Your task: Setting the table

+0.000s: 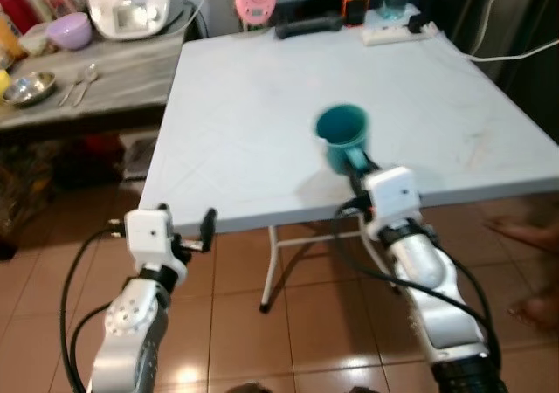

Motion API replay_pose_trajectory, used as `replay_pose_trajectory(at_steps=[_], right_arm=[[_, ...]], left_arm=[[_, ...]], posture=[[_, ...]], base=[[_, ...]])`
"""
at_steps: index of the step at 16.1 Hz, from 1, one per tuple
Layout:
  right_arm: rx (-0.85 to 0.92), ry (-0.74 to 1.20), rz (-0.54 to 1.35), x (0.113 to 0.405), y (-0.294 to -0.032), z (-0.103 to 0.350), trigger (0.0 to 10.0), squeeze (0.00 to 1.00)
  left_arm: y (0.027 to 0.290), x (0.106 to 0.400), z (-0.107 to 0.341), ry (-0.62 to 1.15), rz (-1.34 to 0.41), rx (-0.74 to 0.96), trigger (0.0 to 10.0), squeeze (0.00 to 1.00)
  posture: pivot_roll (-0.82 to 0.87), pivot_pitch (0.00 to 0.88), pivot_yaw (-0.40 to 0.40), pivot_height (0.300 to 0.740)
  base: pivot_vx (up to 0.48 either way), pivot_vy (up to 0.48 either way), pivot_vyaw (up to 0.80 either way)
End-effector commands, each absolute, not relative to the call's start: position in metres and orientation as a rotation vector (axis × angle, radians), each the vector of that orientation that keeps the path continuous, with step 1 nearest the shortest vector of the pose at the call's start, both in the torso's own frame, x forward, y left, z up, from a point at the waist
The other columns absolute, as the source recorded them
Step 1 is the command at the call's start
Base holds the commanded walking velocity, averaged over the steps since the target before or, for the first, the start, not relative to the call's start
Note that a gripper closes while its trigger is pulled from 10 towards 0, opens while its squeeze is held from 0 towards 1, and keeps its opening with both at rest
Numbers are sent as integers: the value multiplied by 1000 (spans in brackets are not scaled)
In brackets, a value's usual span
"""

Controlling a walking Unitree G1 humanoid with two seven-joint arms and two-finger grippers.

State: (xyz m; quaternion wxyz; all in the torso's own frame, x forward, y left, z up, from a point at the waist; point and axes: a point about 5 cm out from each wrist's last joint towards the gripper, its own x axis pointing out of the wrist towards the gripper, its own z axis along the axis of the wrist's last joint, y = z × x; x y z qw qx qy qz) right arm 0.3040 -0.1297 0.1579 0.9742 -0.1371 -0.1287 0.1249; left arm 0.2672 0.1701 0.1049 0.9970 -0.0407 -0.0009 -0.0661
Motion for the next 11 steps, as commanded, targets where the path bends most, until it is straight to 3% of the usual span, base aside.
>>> replay_pose_trajectory(at_steps=[1, 11], right_arm=[[-260, -294, 277, 304, -118, 164, 10000, 0], [-266, -310, 281, 307, -116, 166, 10000, 0]], left_arm=[[179, 267, 106, 1, -108, -62, 10000, 0], [179, 268, 105, 3, -106, -57, 10000, 0]], posture=[[-129, 96, 113, 740], [-122, 88, 111, 740]], base=[[0, 480, 0], [0, 480, 0]])
